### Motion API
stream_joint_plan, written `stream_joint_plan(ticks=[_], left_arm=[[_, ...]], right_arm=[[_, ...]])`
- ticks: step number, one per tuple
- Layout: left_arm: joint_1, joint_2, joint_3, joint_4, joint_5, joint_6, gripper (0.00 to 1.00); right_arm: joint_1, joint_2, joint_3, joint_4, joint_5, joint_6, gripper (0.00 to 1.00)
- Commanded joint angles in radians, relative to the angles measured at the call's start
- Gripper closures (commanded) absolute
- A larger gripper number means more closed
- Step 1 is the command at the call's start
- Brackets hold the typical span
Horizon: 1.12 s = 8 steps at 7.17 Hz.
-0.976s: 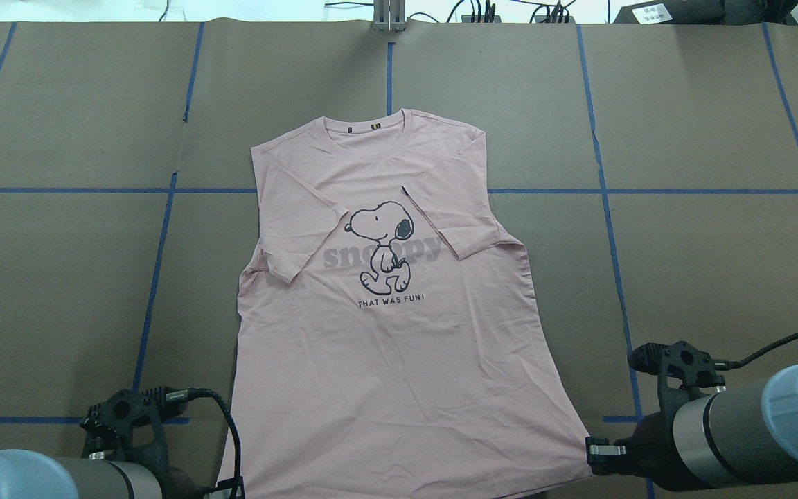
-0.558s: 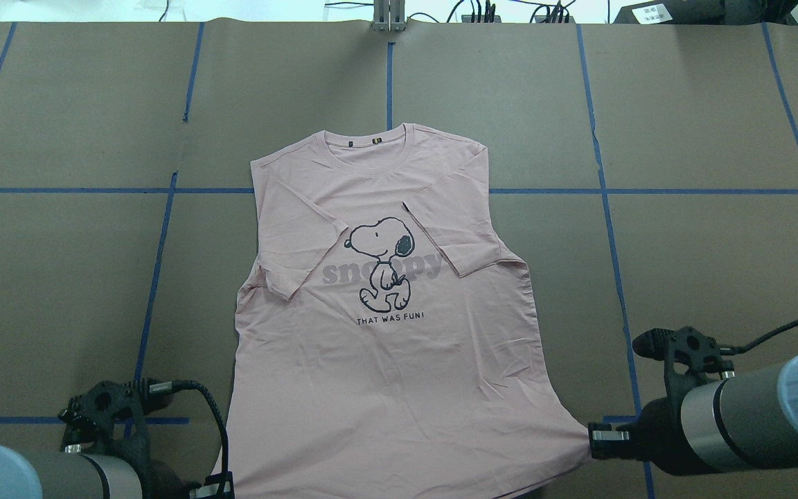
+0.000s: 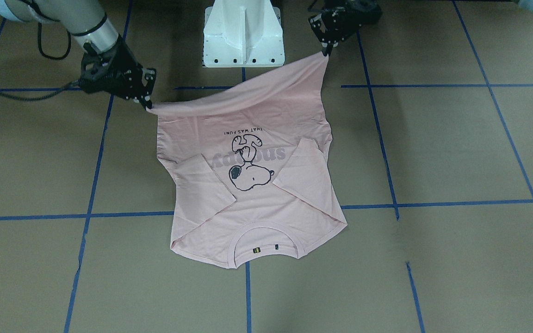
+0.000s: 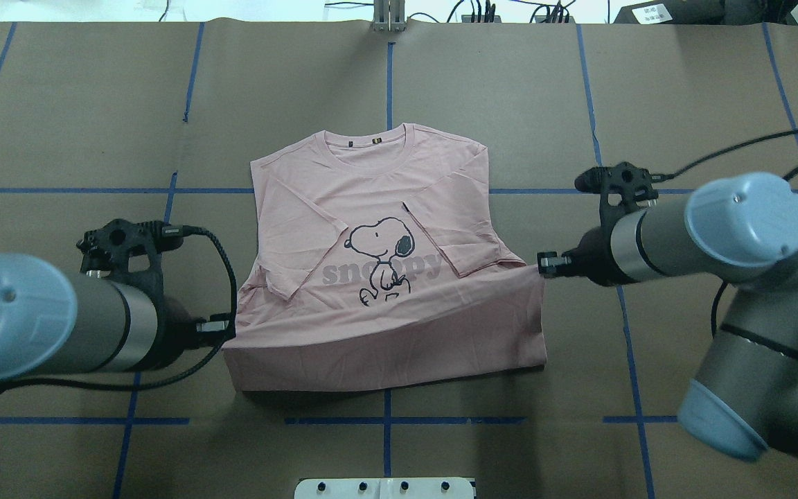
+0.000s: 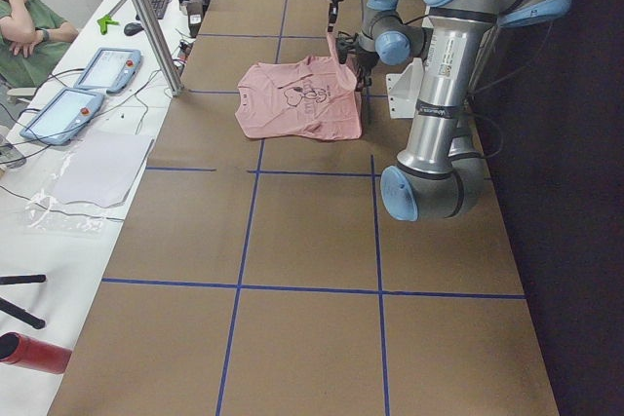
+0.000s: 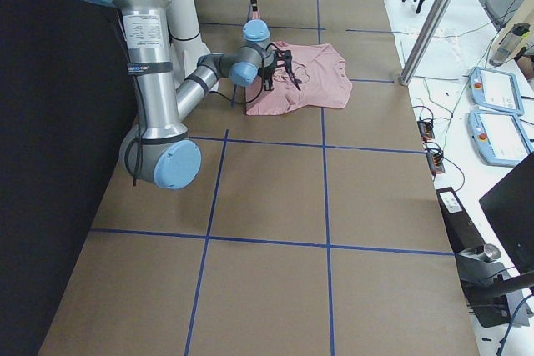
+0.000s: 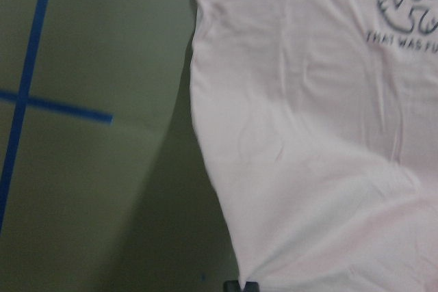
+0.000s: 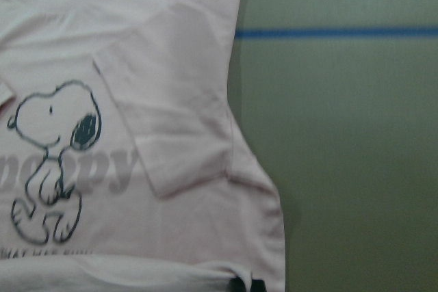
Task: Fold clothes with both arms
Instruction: 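Lift the hem with both grippers and fold it toward the collar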
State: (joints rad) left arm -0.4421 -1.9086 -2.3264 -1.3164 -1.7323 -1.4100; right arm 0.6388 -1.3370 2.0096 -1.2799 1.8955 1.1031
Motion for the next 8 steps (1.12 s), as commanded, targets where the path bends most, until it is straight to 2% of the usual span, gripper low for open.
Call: stream_joint_plan(ticks=[1,3,4,5,7,8], left_arm=[[-0.160,-0.082,0.221,-0.056,-0.010,0.132,1.00],[-0.255,-0.118,0.437,-0.272,-0.015,0.134,1.00],[-0.297,-0.169,0.575,-0.341,-0.015,0.137,1.00],[-0.328,-0.214,0.725,-0.466,-0.015,0.137,1.00],[-0.349,-0.242,0.939,-0.674,-0.012,0.138,1.00],[-0.351,-0.244,0.968,-0.702,-0.010,0.138,1.00]], right_arm=[[0.126,0.200,-0.258,0.007,-0.007,-0.191,1.00],[0.173,0.394,-0.490,0.008,-0.006,-0.203,1.00],[0.182,0.454,-0.582,0.017,-0.004,-0.213,1.00],[0.182,0.485,-0.671,0.090,-0.006,-0.212,1.00],[0.183,0.489,-0.742,0.169,-0.006,-0.212,1.00],[0.183,0.487,-0.750,0.169,-0.006,-0.213,1.00]])
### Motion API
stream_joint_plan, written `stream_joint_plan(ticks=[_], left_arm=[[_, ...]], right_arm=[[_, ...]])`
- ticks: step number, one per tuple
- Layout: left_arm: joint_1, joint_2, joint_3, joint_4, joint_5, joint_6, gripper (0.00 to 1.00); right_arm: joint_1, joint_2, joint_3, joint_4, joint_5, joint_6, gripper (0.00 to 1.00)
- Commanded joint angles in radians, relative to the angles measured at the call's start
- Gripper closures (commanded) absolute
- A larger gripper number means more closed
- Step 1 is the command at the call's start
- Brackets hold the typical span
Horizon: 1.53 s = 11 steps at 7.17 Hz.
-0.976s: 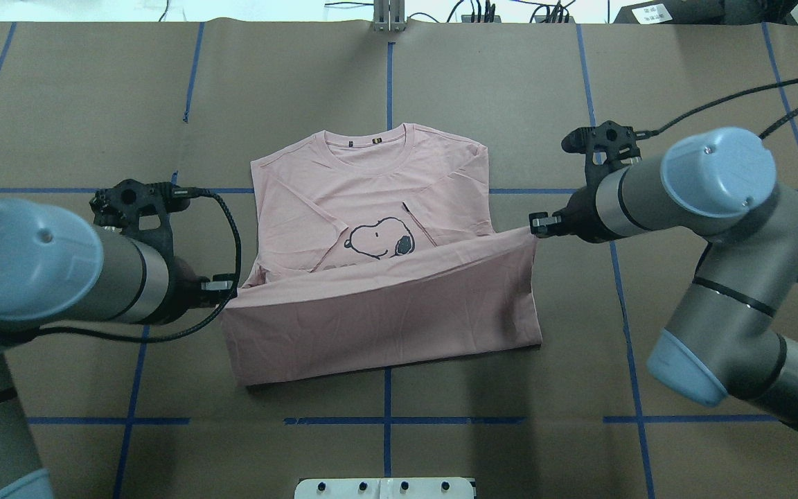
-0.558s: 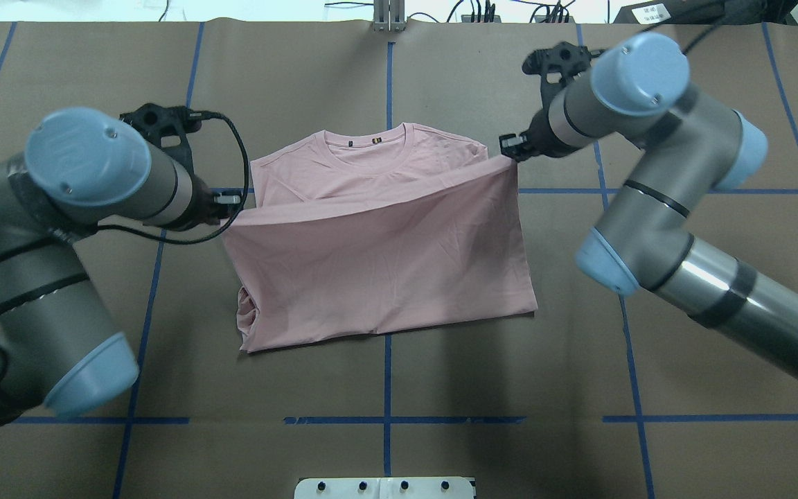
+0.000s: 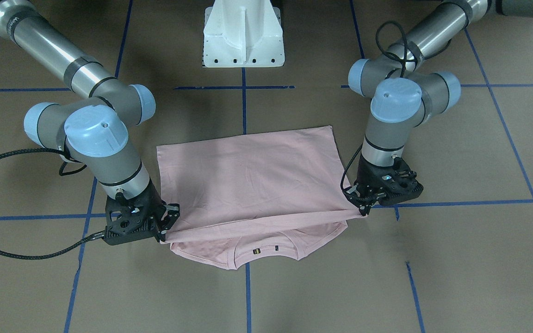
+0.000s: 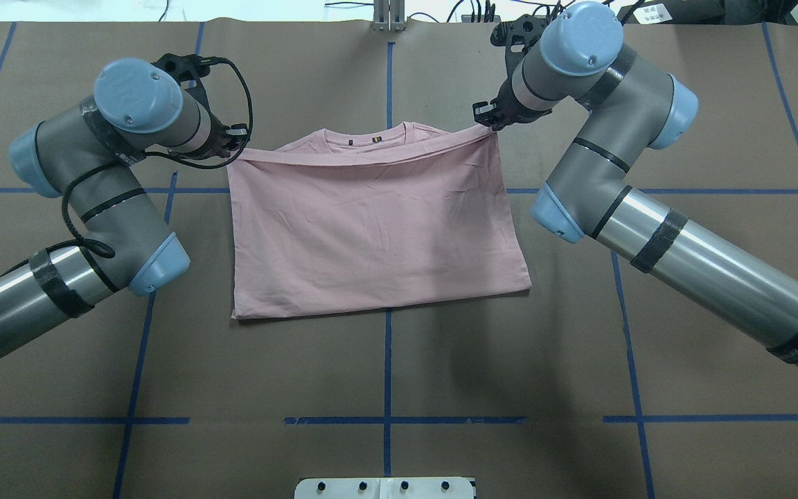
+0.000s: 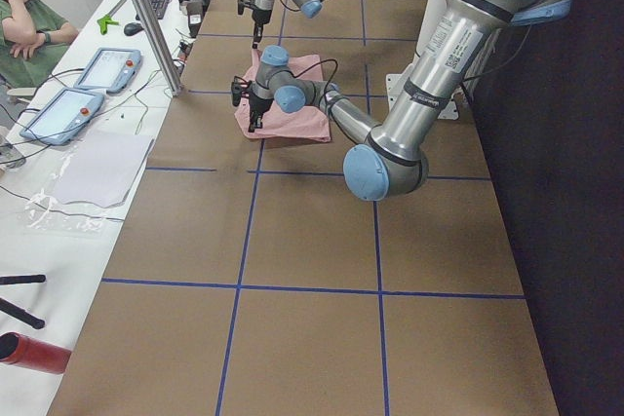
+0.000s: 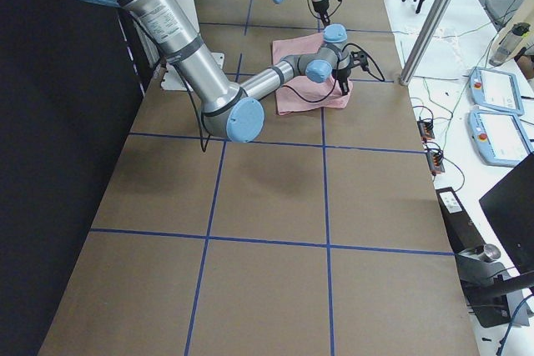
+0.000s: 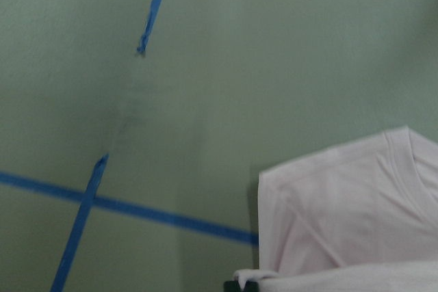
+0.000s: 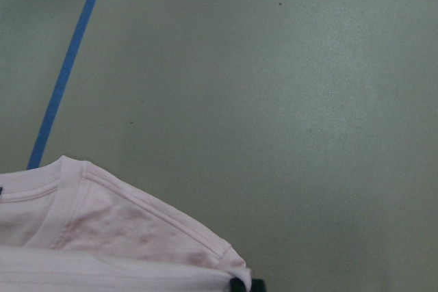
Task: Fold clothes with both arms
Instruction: 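Lift the hem with both grippers and fold it toward the collar, then lower the hem at the collar and open both grippers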
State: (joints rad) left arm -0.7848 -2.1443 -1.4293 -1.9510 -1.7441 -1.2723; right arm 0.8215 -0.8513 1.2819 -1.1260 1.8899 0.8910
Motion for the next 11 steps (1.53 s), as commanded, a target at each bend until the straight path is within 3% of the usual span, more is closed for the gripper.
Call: stream_joint_plan(ticks=[1,6,7,8,9,11], left_arm=[[-0.008,-0.008,0.079,-0.068,0.001,0.001,1.00],[-0.008,-0.049,0.083,-0.068,-0.002,0.001,1.00],[-0.008,-0.046,0.083,-0.068,0.000,0.002,0.88],[-0.010,-0.046,0.083,-0.068,0.001,-0.002,0.23],[-0.010,-0.049,0.081,-0.057,0.000,-0.004,0.00],[-0.013,-0.048,0.076,-0.055,-0.002,0.004,0.00]], right_arm=[[0.002,0.002,-0.027,0.017,0.000,-0.003,1.00],[0.004,0.018,-0.039,0.015,0.000,0.000,1.00],[0.002,0.018,-0.039,0.015,0.000,0.000,0.73],[-0.004,0.012,-0.039,0.020,-0.003,0.000,0.01],[-0.004,0.006,-0.041,0.022,0.000,-0.001,0.00],[-0.002,-0.001,-0.020,0.006,0.047,0.018,0.00]])
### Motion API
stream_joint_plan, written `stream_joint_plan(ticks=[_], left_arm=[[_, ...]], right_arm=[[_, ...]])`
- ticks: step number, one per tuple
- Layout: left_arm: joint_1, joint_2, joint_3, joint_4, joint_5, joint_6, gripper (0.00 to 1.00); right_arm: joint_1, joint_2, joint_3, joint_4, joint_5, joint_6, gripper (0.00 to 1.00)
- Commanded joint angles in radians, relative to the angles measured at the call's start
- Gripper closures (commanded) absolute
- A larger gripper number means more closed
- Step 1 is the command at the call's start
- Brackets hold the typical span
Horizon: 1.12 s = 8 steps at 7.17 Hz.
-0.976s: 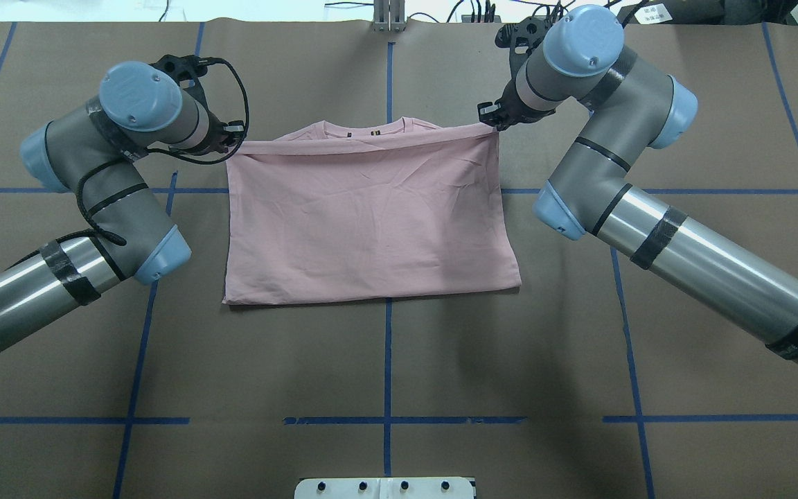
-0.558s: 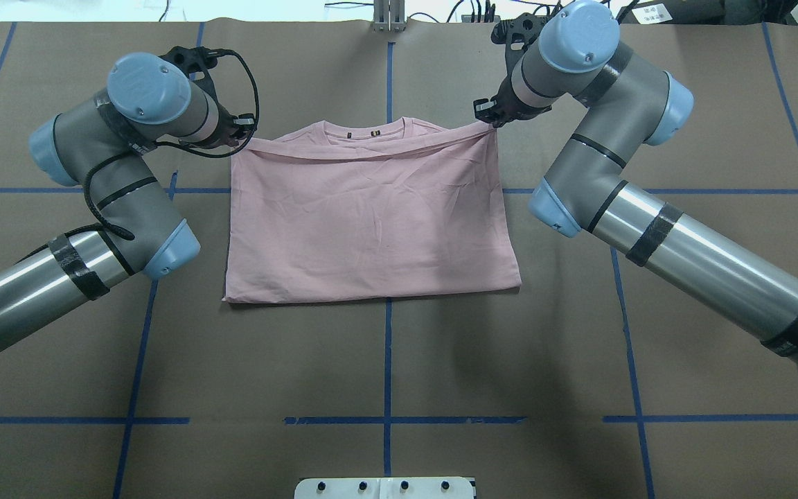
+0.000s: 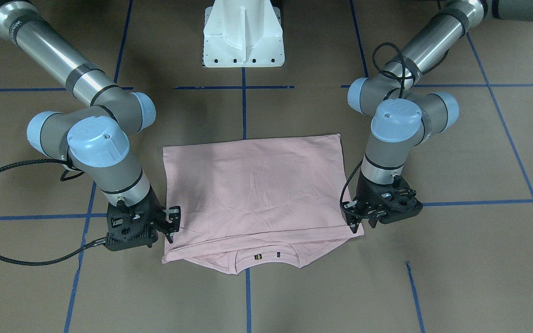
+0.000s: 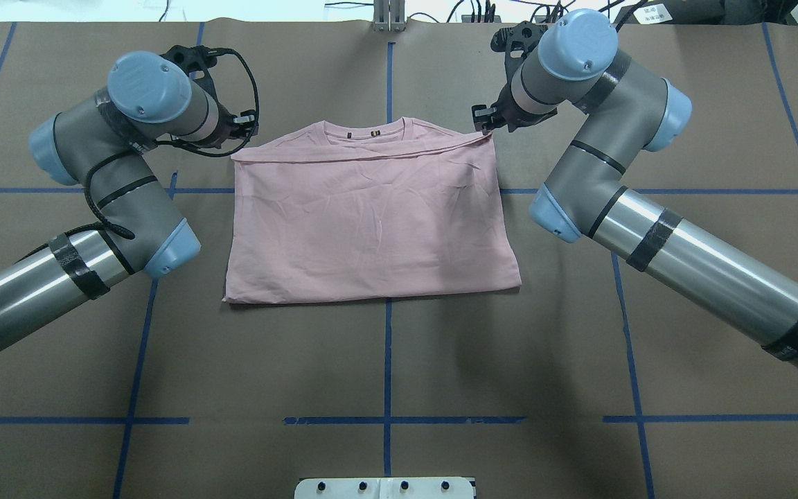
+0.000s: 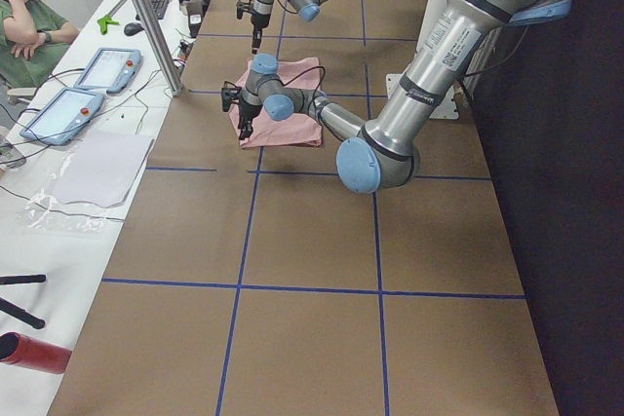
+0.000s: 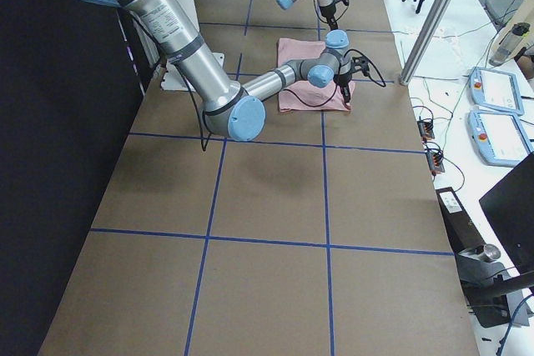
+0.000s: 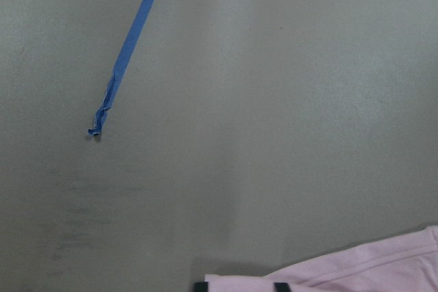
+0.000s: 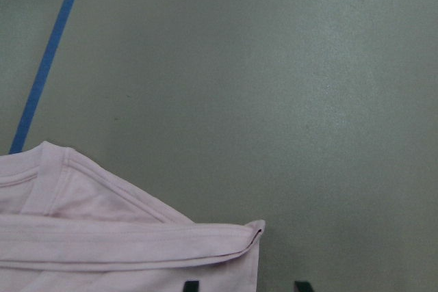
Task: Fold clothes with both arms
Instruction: 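Lower the hem at the collar and open both grippers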
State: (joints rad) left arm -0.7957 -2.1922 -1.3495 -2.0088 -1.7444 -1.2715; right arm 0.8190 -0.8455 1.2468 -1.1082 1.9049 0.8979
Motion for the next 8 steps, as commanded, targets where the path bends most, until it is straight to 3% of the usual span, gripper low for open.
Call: stream_joint_plan(ticks=[1,3,4,8], left_arm=[[-0.004,0.000,-0.019,0.007,-0.001,0.003,0.00],[-0.005,0.015,-0.104,0.025,-0.001,-0.006,0.00],[-0.005,0.016,-0.126,0.025,-0.001,-0.011,0.00],[-0.002,0.028,-0.158,0.036,-0.001,-0.041,0.00]], right_arm=[[-0.009,-0.061,0.084,-0.045,0.107,0.083,0.00],[-0.085,-0.182,0.309,-0.221,0.112,0.235,0.00],[-0.112,-0.197,0.371,-0.295,0.112,0.268,0.00],[-0.195,-0.242,0.384,-0.311,0.105,0.295,0.00]])
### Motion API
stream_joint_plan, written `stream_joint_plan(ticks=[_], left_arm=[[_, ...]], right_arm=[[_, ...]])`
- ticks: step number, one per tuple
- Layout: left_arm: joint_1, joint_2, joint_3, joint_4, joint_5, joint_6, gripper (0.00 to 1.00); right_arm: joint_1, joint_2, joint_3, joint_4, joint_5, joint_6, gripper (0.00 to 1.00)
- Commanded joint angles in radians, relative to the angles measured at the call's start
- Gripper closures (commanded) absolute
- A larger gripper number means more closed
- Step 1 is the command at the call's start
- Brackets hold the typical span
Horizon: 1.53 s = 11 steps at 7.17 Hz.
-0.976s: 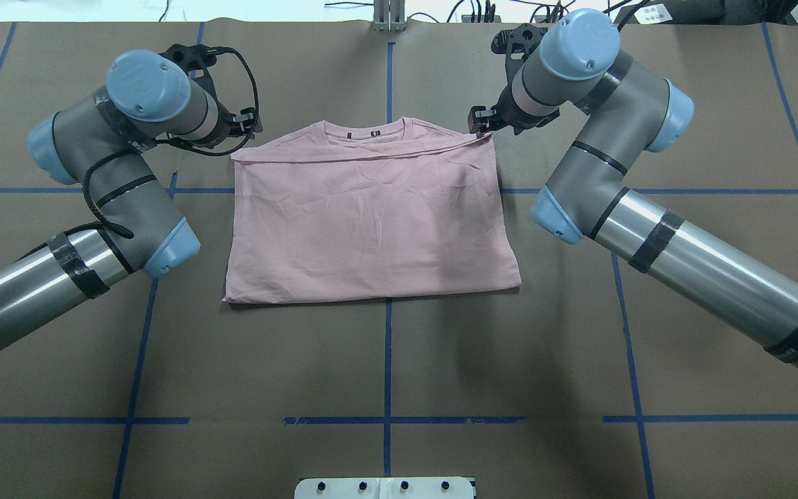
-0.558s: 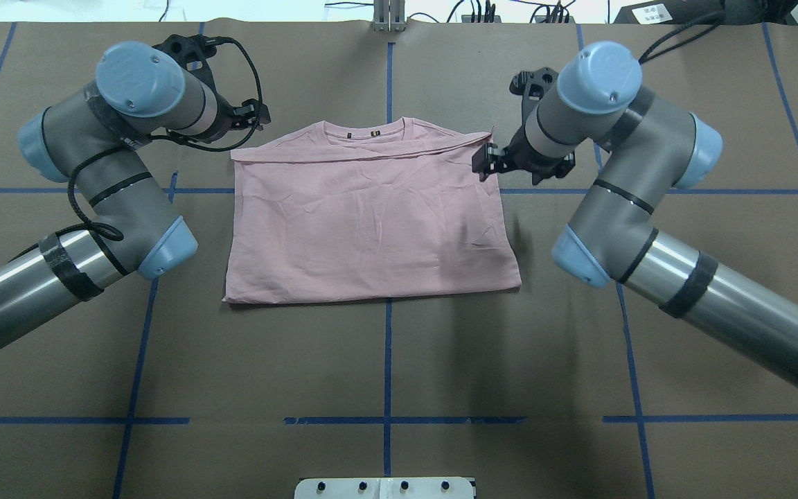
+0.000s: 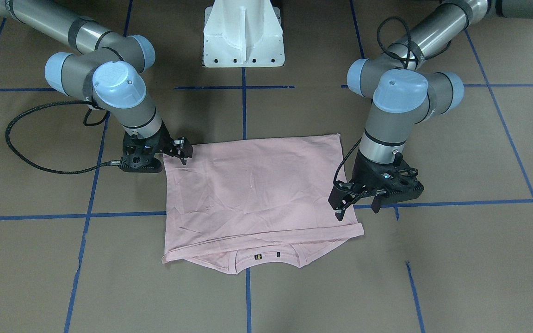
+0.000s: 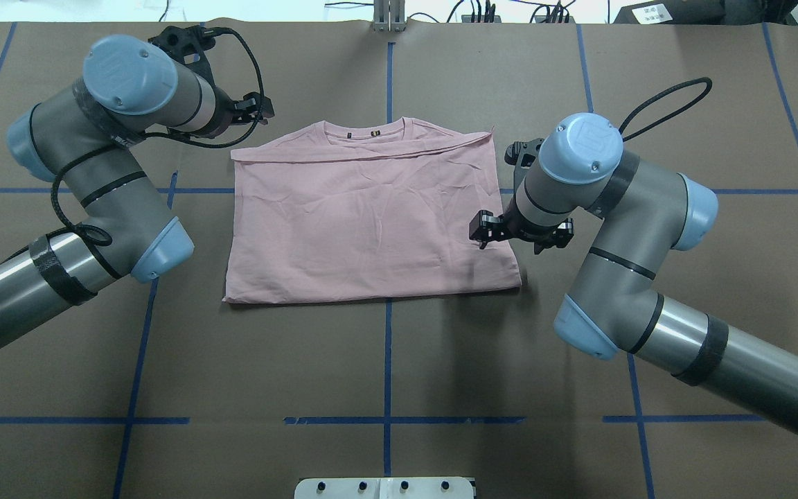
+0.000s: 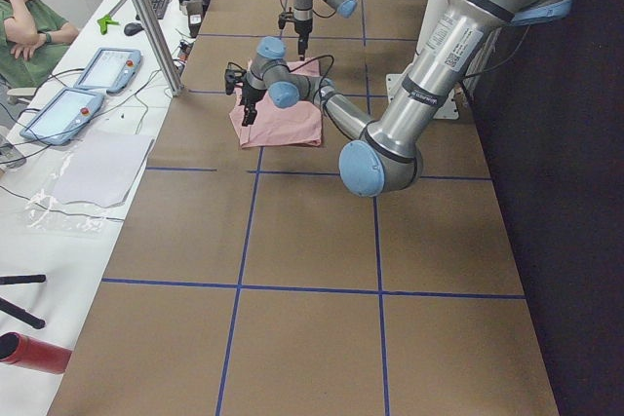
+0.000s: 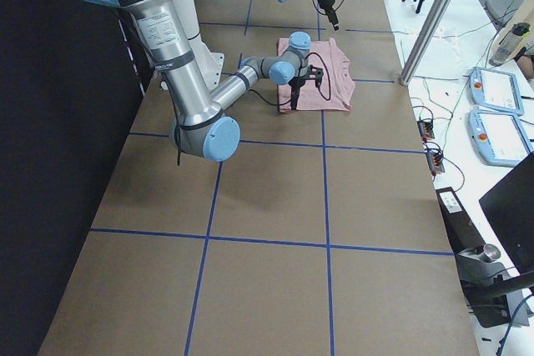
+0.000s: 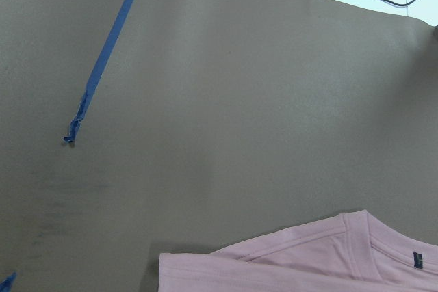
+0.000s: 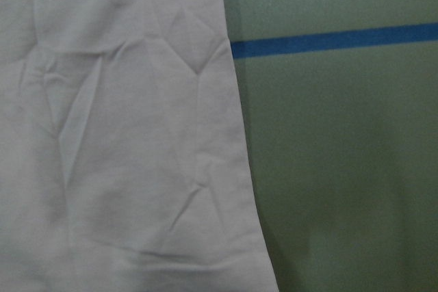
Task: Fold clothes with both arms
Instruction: 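Move the right gripper to the folded shirt's edge nearest it and grasp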
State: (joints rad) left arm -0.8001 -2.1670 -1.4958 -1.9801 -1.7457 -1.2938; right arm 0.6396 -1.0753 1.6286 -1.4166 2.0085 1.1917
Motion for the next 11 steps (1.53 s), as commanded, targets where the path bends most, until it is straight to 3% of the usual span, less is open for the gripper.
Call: stream_joint_plan(ticks=[1,2,3,4,6,9,11], left_arm=[[0.004,0.003,-0.036,0.026,0.000,-0.025,0.00],[0.005,0.003,-0.062,0.062,0.000,-0.025,0.00],[0.005,0.004,-0.069,0.064,0.000,-0.025,0.00],[0.005,0.004,-0.069,0.064,0.000,-0.025,0.00],[0.007,0.006,-0.069,0.064,0.000,-0.024,0.00],[0.009,0.006,-0.069,0.063,0.000,-0.022,0.00],[0.009,0.004,-0.069,0.063,0.002,-0.021,0.00]], right_arm=[[-0.021,-0.020,0.002,-0.002,0.006,0.002,0.01],[-0.026,-0.020,0.002,-0.002,0.009,0.002,0.03],[-0.032,-0.018,-0.001,-0.001,0.010,0.000,0.15],[-0.034,-0.020,-0.004,0.001,0.012,-0.006,0.39],[-0.038,-0.032,-0.007,0.008,0.013,-0.017,0.98],[-0.038,-0.029,0.000,0.008,0.016,-0.017,1.00],[-0.032,-0.063,0.055,-0.001,0.016,-0.017,1.00]])
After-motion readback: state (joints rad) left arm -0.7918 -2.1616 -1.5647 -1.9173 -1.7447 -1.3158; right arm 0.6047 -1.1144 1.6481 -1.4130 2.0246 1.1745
